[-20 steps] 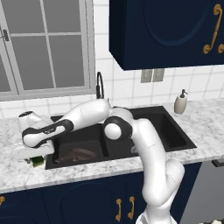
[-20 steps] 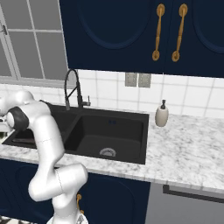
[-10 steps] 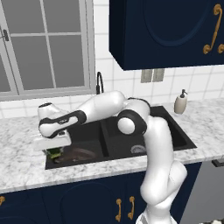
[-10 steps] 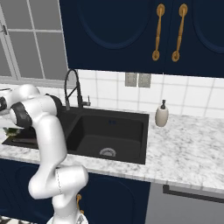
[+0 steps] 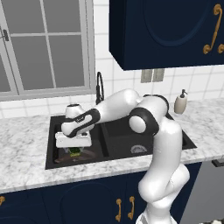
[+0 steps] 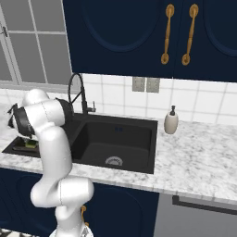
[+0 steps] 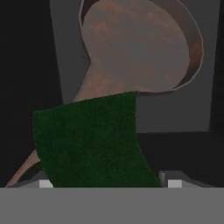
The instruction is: Pick the pan and sponge and place them into the sink. Then turn on the water.
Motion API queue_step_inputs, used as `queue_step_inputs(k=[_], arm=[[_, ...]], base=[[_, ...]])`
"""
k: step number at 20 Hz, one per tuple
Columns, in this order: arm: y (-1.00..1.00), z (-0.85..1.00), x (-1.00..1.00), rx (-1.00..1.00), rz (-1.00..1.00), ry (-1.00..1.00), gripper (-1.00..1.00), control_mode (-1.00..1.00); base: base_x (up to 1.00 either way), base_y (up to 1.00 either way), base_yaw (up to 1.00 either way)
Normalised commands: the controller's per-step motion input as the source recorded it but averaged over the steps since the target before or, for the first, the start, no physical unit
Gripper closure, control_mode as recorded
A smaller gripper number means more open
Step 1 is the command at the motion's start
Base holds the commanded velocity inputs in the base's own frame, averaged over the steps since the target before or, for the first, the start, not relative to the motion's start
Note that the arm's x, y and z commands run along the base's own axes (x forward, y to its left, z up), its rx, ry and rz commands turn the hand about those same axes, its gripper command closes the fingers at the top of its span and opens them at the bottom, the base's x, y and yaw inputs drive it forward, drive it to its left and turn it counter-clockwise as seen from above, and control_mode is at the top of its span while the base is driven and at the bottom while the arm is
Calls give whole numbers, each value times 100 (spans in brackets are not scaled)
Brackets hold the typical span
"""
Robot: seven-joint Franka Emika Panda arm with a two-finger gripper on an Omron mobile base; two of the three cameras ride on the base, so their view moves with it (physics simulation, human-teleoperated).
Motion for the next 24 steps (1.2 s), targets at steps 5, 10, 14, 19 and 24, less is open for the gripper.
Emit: queue_step_inputs(k=[5,10,14,19,24], arm=[[0,-28,43,0,-4,0,100,-100],[0,-24,55,2,0,1,100,-100],[6,-24,55,1,0,1,100,-100],[2,-19,32,2,0,0,100,-100],[6,-3,4,1,0,0,-100,-100]], base=[[0,0,0],[0,0,0],[0,0,0],[0,0,0],[0,0,0]])
